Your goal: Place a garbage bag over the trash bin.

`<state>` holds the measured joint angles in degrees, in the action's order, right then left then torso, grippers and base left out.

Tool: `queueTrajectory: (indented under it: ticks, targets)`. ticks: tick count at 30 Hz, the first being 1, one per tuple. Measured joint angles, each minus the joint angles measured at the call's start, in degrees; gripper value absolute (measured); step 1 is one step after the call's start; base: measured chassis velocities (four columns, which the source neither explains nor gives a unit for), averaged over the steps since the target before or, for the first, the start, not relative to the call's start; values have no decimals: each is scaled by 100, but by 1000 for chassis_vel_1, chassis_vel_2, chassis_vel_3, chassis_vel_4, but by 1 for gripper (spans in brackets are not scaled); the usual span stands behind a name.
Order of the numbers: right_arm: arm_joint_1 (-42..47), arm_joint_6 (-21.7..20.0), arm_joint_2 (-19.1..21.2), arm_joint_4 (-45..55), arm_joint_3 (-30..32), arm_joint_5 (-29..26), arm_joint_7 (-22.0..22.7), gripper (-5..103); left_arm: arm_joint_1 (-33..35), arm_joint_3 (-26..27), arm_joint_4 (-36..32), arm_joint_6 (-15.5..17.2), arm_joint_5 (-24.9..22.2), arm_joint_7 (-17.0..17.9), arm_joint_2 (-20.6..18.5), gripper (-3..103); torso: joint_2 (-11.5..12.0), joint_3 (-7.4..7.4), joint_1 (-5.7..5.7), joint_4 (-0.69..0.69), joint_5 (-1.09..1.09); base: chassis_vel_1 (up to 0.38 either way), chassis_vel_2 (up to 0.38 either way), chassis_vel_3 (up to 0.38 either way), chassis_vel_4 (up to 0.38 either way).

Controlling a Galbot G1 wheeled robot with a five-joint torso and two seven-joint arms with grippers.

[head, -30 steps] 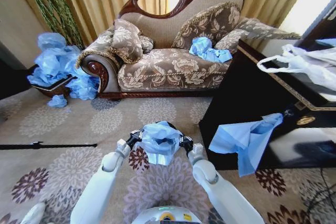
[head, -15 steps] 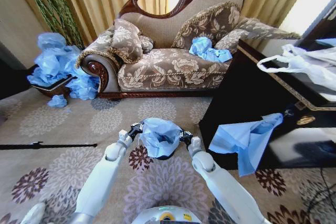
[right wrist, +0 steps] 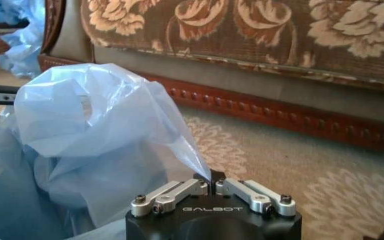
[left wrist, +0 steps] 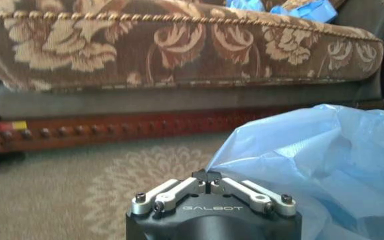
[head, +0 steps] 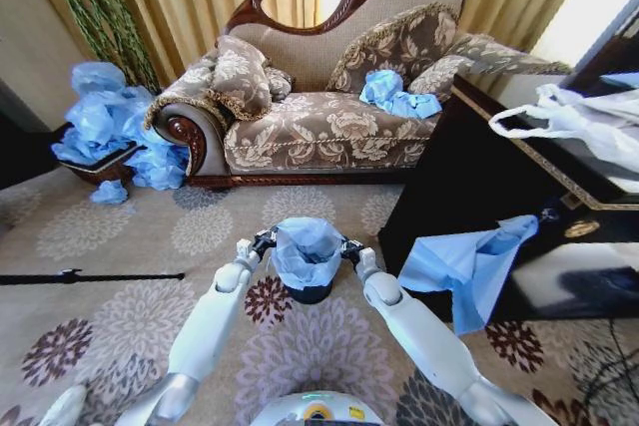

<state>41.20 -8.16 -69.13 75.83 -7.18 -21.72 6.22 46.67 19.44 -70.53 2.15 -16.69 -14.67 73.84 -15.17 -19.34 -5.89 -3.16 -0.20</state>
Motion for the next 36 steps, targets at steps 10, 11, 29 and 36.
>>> queueTrajectory:
  ticks: [10,11,29,36]
  targets:
    - [-155,186,6,-539,17,327,-451,0,52,47,203,449,-371,30,50,0,0,0,0,-1,0,0,0,0,0]
    - [-185,193,0,-605,18,339,-502,0,71,59,203,517,-380,41,51,0,0,0,0,-1,0,0,0,0,0]
    - [-208,297,-182,-1010,-58,455,-922,0,342,135,145,758,-329,-72,115,0,0,1,0,-1,-1,0,0,0,0]
    - [-188,280,-247,-1100,-11,493,-931,0,454,165,147,750,-325,-118,120,0,0,1,1,-1,0,0,0,0,0]
